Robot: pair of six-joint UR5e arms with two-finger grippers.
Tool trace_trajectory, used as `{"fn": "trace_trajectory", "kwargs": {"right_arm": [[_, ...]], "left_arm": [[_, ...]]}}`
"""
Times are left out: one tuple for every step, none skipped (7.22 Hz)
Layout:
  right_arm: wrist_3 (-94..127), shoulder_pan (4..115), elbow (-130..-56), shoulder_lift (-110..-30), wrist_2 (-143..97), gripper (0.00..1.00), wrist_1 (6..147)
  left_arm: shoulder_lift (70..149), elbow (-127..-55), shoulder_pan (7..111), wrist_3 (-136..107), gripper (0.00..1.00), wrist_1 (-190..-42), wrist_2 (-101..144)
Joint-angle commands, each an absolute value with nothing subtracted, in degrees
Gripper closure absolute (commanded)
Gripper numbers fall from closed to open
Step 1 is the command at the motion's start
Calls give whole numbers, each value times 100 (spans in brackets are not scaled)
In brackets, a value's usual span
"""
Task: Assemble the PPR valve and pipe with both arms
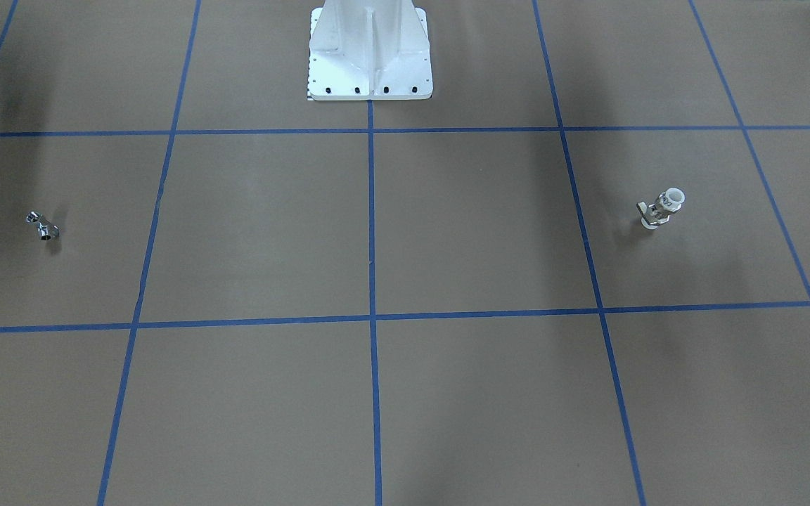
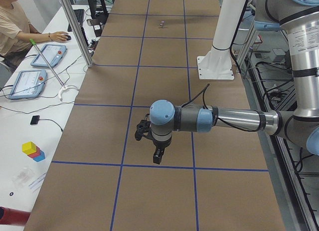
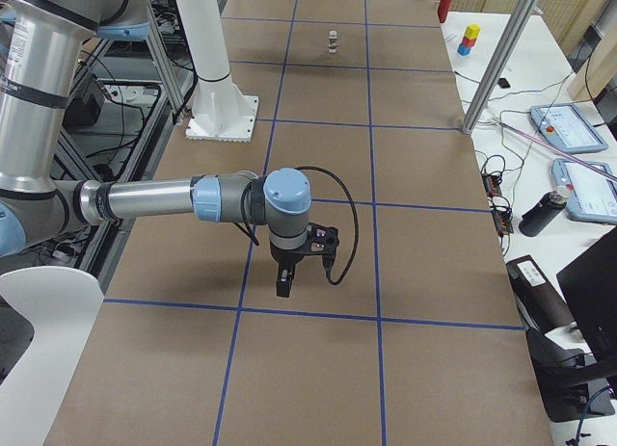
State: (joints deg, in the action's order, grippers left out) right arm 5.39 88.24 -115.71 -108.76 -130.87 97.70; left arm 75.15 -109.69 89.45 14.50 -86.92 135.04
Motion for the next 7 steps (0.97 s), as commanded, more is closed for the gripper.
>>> {"fn": "trace_trajectory", "kwargs": {"right_arm": [[536,8824,-11549,-10872,-13087,0,9791],[536,8824,-11566,-10846,-13087,0,9791],[527,8824,-11601,-10846,-13078,0,9782],[536,8824,-11584,-10733,-13017,0,9782],[597,8816,-11584,-10618,-13060,0,9695],[606,8824,-11453,-10234,-13026,0,9277],[606,8824,-11000,-10013,-13130,0,8881]], "left_arm": [[7515,-10986,8947,1450,0,-8858,13526],[7515,-10986,8947,1441,0,-8859,13526],[7532,-11004,8947,1441,0,-8868,13526],[7680,-11004,8947,1398,0,-9068,13544],[7777,-11004,8939,1397,0,-9436,13579],[7883,-10995,8938,1406,0,-9953,13579],[8615,-10682,8886,1389,0,-10463,13631]]}}
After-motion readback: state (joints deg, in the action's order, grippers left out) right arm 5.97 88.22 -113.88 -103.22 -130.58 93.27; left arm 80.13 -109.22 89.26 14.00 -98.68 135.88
